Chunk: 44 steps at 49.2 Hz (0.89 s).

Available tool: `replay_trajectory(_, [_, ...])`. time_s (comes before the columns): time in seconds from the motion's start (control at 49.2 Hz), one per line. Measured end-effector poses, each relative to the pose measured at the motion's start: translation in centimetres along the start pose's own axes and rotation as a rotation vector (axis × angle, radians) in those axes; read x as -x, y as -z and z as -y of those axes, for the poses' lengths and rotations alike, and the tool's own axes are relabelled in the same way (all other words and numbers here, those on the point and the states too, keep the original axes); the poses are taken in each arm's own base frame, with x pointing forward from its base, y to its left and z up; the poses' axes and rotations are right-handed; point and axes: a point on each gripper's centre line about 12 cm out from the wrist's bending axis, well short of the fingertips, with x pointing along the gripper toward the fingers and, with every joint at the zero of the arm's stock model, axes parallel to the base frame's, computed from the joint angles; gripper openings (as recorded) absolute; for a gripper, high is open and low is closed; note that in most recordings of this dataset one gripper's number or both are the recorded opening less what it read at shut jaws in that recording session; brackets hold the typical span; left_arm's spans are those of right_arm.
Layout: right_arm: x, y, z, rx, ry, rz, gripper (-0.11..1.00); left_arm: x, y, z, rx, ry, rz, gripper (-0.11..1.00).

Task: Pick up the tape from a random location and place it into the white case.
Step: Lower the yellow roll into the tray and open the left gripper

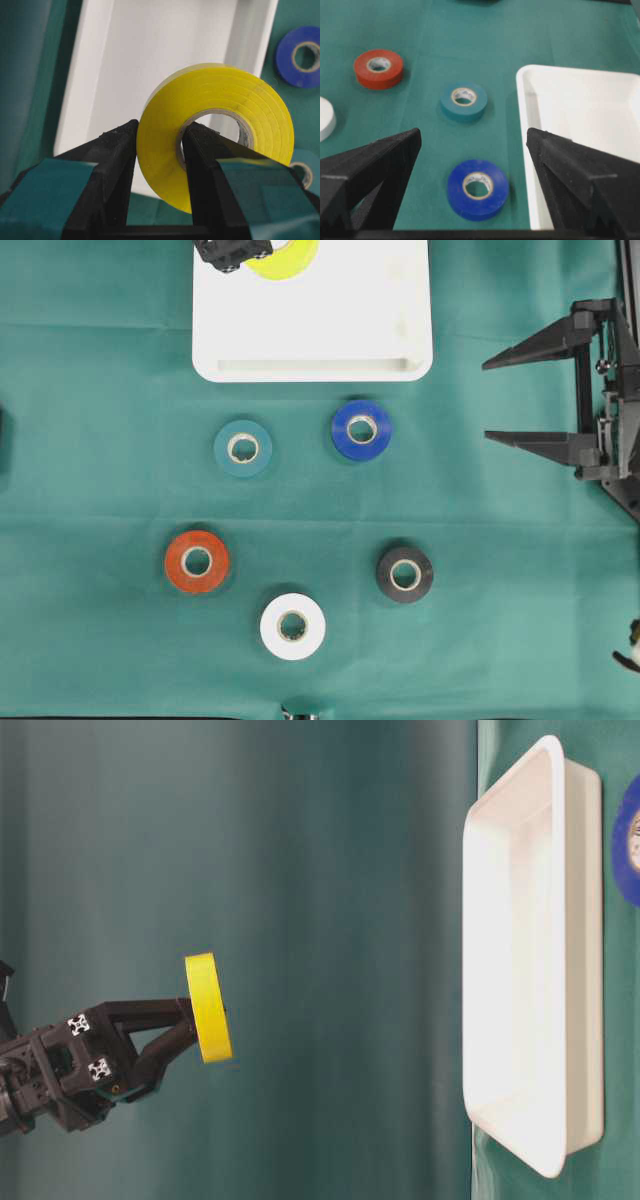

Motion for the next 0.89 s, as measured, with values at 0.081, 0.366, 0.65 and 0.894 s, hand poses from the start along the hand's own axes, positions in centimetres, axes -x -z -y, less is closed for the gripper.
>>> replay_trajectory(0.081, [0.0,-0.1,0.0,0.003,0.000,0.003,0.92,-0.8,-0.1,0.0,-0.002,0.000,0.000,0.25])
replay_trajectory(0.366, [-0.1,-0.1,0.0,0.005,0.000,-0.003,0.92,-4.1,-1.7,-0.2,-0.005,0.001,-0.005,0.25])
replay_trajectory(0.65, [-0.2,0.0,0.0,0.005,0.001,-0.006,0.92,-4.1,-2.5,-0.3,-0.006,-0.001,0.014,0.25])
replay_trajectory(0.894, [-0.3,0.1,0.0,0.002,0.001,-0.014,0.92,-6.1,-1.7,-0.1,-0.006,0.004,-0.016,0.25])
